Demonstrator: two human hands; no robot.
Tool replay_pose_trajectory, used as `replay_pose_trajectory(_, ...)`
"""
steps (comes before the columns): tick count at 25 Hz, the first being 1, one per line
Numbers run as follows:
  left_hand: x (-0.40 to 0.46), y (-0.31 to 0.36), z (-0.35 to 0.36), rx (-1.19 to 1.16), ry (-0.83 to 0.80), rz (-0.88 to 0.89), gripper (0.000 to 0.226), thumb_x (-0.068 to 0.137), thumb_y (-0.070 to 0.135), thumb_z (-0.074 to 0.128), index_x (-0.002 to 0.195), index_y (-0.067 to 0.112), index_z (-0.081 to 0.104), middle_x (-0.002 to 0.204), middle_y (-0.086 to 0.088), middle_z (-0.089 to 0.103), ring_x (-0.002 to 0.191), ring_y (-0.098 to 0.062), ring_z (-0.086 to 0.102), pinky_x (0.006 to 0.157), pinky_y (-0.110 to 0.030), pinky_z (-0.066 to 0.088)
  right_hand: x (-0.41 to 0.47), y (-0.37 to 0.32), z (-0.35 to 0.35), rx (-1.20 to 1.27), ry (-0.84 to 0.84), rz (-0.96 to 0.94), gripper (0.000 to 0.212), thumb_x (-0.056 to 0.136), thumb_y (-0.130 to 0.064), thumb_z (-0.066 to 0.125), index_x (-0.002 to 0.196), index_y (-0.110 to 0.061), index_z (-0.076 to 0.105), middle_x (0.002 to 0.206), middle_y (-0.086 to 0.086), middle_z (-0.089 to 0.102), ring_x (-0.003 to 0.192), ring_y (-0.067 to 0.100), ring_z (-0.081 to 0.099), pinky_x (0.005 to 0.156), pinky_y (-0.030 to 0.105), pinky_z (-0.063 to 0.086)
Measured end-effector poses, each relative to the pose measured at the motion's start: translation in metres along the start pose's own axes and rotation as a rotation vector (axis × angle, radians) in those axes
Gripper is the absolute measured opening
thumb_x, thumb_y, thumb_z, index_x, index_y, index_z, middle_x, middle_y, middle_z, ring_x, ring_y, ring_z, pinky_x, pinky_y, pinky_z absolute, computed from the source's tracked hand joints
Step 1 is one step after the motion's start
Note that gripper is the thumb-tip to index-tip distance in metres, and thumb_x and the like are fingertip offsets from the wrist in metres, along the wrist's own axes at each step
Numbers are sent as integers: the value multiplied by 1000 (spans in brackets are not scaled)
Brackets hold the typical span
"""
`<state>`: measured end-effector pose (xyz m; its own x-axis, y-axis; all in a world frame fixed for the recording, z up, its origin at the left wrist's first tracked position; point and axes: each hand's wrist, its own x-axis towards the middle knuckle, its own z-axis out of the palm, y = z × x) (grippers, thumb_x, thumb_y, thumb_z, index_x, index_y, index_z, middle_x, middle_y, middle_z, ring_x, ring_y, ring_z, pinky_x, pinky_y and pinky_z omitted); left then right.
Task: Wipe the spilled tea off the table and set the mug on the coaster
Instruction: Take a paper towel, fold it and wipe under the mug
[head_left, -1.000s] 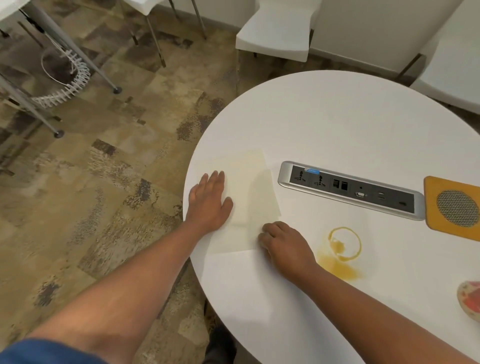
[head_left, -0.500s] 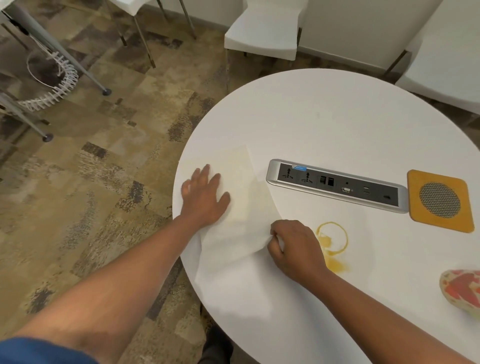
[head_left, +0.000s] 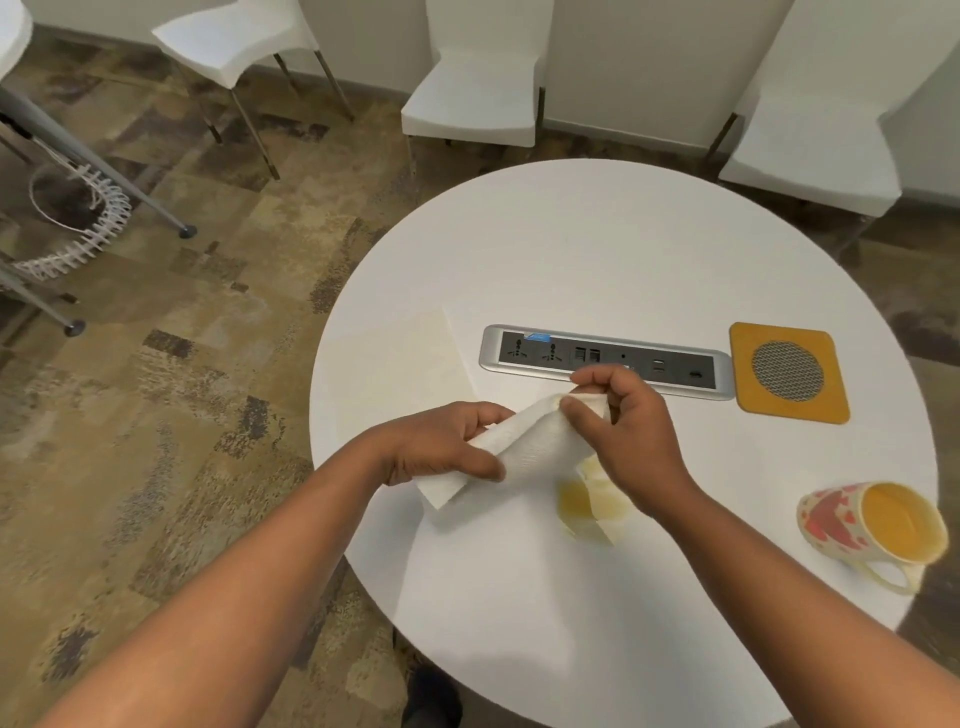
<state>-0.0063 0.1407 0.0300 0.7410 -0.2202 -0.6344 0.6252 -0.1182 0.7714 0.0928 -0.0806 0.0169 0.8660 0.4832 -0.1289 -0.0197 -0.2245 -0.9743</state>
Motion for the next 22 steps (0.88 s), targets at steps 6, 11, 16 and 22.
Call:
replay_pose_trajectory(6, 7, 1, 15, -192, 40, 101, 49, 81, -5, 63, 127, 12, 67, 125, -17, 72, 105, -32, 72, 92, -50, 59, -5, 14, -53, 259, -348, 307, 81, 63, -24, 93, 131, -38, 52, 112, 3, 75, 103, 23, 71, 82, 30, 57)
replay_pose_trajectory(11, 22, -7, 27, -308, 121, 64, 34, 84, 20, 74, 118, 19, 75, 119, -13, 75, 99, -26, 75, 88, -41, 59, -30, 38, -73, 278, -371, 479, 45, 75, -9, 84, 117, -19, 70, 114, 13, 74, 102, 35, 72, 83, 46, 59)
replay_pose_trajectory(16, 30, -39, 44, -776, 63, -7, 75, 70, 71, 78, 126, 21, 75, 132, -13, 70, 113, -31, 72, 85, -50, 61, -41, 47, -84, 409, -137, 523, 29, 83, -4, 74, 111, -15, 72, 113, 14, 74, 100, 36, 72, 80, 48, 59)
replay_pose_trajectory(22, 42, -49, 74, -684, 170, 111, 42, 84, 5, 80, 125, 9, 72, 134, -20, 67, 118, -33, 70, 86, -40, 61, -48, 52, -93, 525, -83, 540, 36, 86, 3, 66, 119, -11, 67, 119, 15, 72, 107, 37, 69, 91, 53, 55)
